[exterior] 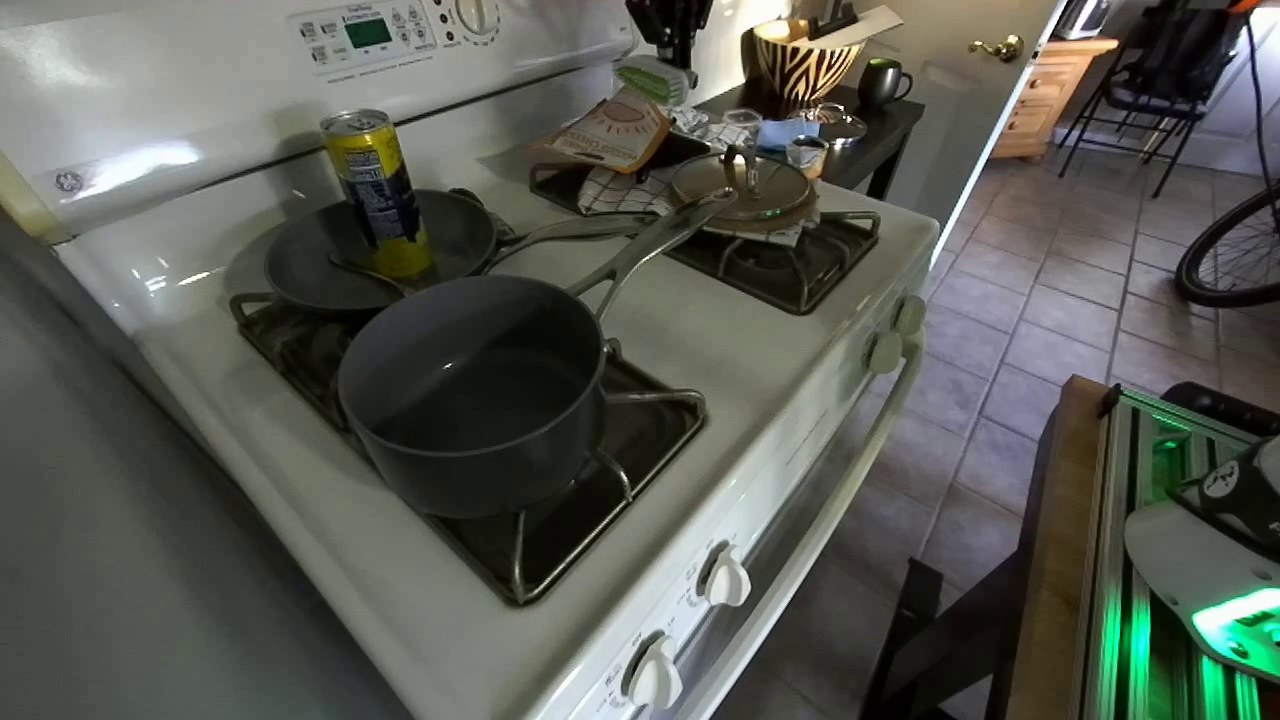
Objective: Move the white and green brush to the right
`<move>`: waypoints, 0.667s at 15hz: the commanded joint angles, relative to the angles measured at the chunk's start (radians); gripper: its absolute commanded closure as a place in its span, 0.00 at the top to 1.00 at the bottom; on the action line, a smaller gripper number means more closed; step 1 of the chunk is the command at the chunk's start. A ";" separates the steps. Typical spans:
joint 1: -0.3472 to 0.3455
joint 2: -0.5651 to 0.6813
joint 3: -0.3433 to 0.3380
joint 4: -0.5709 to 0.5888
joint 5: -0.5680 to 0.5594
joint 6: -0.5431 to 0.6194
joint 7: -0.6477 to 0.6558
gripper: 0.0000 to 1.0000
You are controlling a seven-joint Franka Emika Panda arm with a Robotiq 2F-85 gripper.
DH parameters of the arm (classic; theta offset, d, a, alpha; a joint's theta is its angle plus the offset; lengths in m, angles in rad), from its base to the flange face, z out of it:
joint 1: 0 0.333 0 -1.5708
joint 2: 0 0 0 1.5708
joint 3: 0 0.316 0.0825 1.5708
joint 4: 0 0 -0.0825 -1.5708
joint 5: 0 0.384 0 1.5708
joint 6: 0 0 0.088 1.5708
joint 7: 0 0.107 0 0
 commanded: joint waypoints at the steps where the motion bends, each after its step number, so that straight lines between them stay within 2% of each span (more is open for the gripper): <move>1: 0.032 0.119 0.003 0.173 -0.036 -0.047 0.060 0.05; 4: 0.072 0.193 -0.017 0.232 -0.082 -0.038 0.063 0.05; 10: 0.138 0.325 -0.082 0.312 -0.257 -0.019 0.047 0.05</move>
